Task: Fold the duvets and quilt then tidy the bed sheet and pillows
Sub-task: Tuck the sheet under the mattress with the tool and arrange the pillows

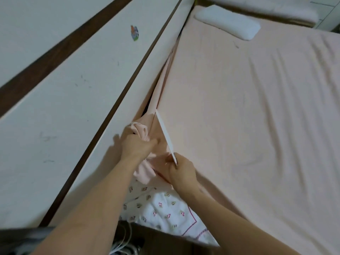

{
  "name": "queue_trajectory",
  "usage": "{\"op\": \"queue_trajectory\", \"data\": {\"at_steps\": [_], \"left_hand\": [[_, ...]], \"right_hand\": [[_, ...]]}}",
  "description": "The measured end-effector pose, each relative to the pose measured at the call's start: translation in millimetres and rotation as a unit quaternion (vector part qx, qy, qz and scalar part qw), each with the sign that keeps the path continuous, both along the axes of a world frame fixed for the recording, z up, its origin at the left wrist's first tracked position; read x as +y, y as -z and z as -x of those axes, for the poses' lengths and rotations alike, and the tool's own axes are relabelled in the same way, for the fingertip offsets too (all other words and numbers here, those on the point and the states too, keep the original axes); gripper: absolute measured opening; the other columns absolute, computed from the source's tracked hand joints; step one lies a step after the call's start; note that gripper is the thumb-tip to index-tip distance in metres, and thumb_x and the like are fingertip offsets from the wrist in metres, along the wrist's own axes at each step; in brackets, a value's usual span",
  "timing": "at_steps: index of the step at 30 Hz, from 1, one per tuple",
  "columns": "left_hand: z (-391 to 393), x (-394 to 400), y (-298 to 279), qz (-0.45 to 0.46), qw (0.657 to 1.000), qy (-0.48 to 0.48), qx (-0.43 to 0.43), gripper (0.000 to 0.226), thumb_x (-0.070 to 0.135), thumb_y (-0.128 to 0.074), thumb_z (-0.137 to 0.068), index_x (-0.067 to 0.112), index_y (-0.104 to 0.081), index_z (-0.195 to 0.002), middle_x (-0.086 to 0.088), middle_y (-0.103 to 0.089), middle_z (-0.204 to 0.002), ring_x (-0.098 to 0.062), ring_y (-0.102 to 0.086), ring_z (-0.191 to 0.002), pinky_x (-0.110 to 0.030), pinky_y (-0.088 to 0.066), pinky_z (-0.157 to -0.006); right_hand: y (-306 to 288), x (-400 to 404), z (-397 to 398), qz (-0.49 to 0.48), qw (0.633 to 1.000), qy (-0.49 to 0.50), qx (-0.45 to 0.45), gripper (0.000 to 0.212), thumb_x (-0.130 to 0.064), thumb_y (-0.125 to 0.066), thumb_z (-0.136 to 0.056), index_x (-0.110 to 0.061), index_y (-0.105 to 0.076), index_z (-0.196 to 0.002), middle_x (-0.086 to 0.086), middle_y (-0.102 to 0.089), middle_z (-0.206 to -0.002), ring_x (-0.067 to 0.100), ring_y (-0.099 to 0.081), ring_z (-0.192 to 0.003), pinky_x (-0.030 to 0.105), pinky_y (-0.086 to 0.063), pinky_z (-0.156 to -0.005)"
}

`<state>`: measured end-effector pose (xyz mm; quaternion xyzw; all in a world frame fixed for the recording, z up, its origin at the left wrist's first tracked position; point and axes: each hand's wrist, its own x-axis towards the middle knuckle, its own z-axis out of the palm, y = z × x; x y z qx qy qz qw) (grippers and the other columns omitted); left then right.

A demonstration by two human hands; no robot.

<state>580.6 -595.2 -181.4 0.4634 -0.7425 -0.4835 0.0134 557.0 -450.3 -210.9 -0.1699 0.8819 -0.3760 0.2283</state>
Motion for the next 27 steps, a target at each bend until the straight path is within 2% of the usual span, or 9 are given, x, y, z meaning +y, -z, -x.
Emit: {"op": "queue_trajectory", "data": {"at_steps": [2,4,6,9,13,16,18,20,27], "left_hand": [[-5,1,8,-0.090,0.995,-0.010,-0.049,0.011,0.013,-0.064,-0.080,0.006,-0.055,-0.083,-0.009,-0.063,-0.078,-0.021,-0.061,-0.074,-0.028,-0.048,-0.062],[-14,1,15,-0.169,0.983,-0.050,-0.043,0.003,0.004,-0.059,-0.080,0.002,-0.058,-0.083,-0.013,-0.064,-0.077,-0.025,-0.061,-0.073,-0.031,-0.048,-0.066],[-23,4,23,-0.169,0.983,-0.062,-0.032,0.008,0.000,-0.053,-0.083,0.002,-0.059,-0.088,-0.013,-0.062,-0.075,-0.026,-0.058,-0.069,-0.029,-0.045,-0.063],[-24,8,27,-0.093,0.995,-0.019,-0.027,0.013,0.003,-0.046,-0.088,0.007,-0.054,-0.098,-0.006,-0.058,-0.083,-0.018,-0.053,-0.068,-0.025,-0.040,-0.056],[-30,2,31,0.053,0.993,0.067,-0.079,0.012,0.016,-0.060,-0.087,0.007,-0.054,-0.093,-0.003,-0.057,-0.079,-0.014,-0.051,-0.066,-0.025,-0.038,-0.052],[-34,-8,26,0.141,0.972,0.109,-0.153,0.003,0.006,-0.058,-0.086,0.006,-0.055,-0.085,-0.009,-0.060,-0.080,-0.020,-0.055,-0.069,-0.027,-0.042,-0.058],[-32,-12,16,0.192,0.954,0.134,-0.185,0.009,0.004,-0.056,-0.087,0.003,-0.056,-0.097,-0.011,-0.059,-0.091,-0.028,-0.059,-0.092,-0.029,-0.041,-0.066],[-33,-13,11,0.218,0.942,0.149,-0.207,0.025,0.004,-0.054,-0.090,0.002,-0.052,-0.115,-0.018,-0.056,-0.119,-0.032,-0.054,-0.110,-0.033,-0.040,-0.076],[-48,-4,44,0.238,0.903,0.189,-0.303,0.058,0.010,-0.048,-0.095,0.011,-0.021,-0.146,-0.013,-0.039,-0.146,-0.028,-0.056,-0.116,-0.038,-0.046,-0.093]], "right_hand": [[8,13,-4,-0.072,0.993,-0.070,0.057,0.034,-0.041,-0.054,-0.080,-0.018,-0.056,-0.105,-0.002,-0.054,-0.110,0.021,-0.055,-0.098,0.035,-0.047,-0.080],[16,23,-8,-0.146,0.977,-0.144,0.053,0.070,-0.057,-0.065,-0.070,-0.019,-0.046,-0.126,-0.004,-0.039,-0.134,0.020,-0.043,-0.120,0.033,-0.045,-0.091],[27,28,-18,-0.214,0.962,-0.142,0.092,0.084,-0.058,-0.070,-0.068,-0.017,-0.037,-0.133,-0.003,-0.033,-0.139,0.020,-0.039,-0.123,0.031,-0.045,-0.087],[36,23,-28,-0.235,0.952,-0.091,0.171,0.062,-0.047,-0.066,-0.077,-0.015,-0.040,-0.123,0.001,-0.049,-0.120,0.021,-0.050,-0.105,0.028,-0.041,-0.069],[33,7,-31,-0.183,0.976,-0.080,0.085,0.021,-0.021,-0.048,-0.087,-0.012,-0.044,-0.106,0.008,-0.063,-0.098,0.032,-0.058,-0.086,0.032,-0.030,-0.062],[25,-12,-32,-0.119,0.989,-0.075,0.045,0.006,-0.013,-0.047,-0.083,-0.014,-0.044,-0.088,0.013,-0.063,-0.096,0.035,-0.056,-0.090,0.034,-0.031,-0.065],[22,-23,-34,-0.074,0.996,-0.054,0.005,0.008,-0.010,-0.045,-0.081,-0.008,-0.051,-0.087,0.013,-0.065,-0.095,0.034,-0.057,-0.089,0.036,-0.041,-0.070],[23,-29,-35,-0.024,0.999,-0.031,-0.036,0.025,-0.010,-0.043,-0.077,-0.007,-0.061,-0.094,0.011,-0.067,-0.094,0.031,-0.059,-0.088,0.037,-0.048,-0.077],[58,-13,-54,-0.076,0.982,-0.080,-0.151,0.034,-0.026,-0.045,-0.081,-0.010,-0.059,-0.107,0.014,-0.066,-0.108,0.033,-0.060,-0.101,0.035,-0.049,-0.084]]}}
